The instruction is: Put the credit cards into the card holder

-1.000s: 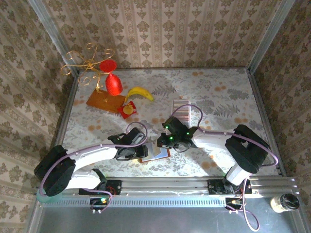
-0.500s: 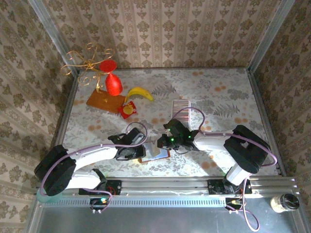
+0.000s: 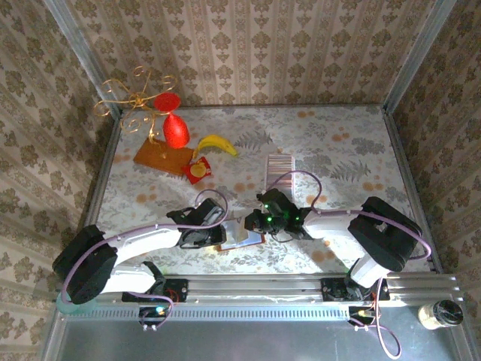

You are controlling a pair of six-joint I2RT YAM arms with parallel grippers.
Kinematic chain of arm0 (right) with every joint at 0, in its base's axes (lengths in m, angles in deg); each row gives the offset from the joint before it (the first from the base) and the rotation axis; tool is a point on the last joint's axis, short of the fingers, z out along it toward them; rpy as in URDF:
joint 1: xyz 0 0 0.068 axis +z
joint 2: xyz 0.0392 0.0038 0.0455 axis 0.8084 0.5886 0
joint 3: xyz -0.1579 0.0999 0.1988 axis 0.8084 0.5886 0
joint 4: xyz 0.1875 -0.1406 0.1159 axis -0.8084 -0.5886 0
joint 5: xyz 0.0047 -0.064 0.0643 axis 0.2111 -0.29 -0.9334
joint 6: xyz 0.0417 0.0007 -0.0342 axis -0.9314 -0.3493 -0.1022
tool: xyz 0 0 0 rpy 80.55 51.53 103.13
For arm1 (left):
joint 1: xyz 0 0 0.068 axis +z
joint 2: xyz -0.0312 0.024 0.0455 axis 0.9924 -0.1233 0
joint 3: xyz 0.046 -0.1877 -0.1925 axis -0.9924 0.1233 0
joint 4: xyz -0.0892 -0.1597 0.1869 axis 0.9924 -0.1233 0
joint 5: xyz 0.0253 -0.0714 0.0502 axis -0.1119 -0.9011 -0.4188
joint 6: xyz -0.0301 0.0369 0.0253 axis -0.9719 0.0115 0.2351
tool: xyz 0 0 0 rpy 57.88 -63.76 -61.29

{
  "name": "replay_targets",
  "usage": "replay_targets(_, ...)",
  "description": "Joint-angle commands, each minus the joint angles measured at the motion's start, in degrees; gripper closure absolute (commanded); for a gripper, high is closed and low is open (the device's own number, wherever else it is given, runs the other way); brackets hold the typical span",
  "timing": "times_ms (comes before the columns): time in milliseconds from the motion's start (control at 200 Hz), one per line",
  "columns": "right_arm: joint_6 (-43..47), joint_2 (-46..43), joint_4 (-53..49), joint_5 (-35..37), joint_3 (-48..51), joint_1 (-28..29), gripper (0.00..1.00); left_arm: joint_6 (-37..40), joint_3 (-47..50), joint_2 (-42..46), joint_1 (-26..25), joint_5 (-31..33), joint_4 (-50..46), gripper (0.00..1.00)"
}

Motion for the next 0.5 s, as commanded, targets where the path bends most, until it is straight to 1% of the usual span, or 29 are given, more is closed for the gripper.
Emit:
replay_targets(0,-2.0,-1.6,3.1,3.7,1.7,0.6,1.0,0.6,2.4,-0.5,-0.1,0.2,-2.9,0.71)
replay_targets(180,-4.3,-2.9,6.7,6.7,3.8,0.9,1.0,0.5,2.6,-0.1,0.0,0.4,-3.1,0.71)
replay_targets(360,-6.7,-3.2,12.6,8.7,6.1,1.6,1.0,0.4,2.9,-0.1,0.0,0.2,-2.7,0.72)
replay_targets(495,-7.3,-2.3,13.8,9.5,6.4,2.2,1.0,0.4,2.9,0.1,0.2,0.3,-2.8,0.72)
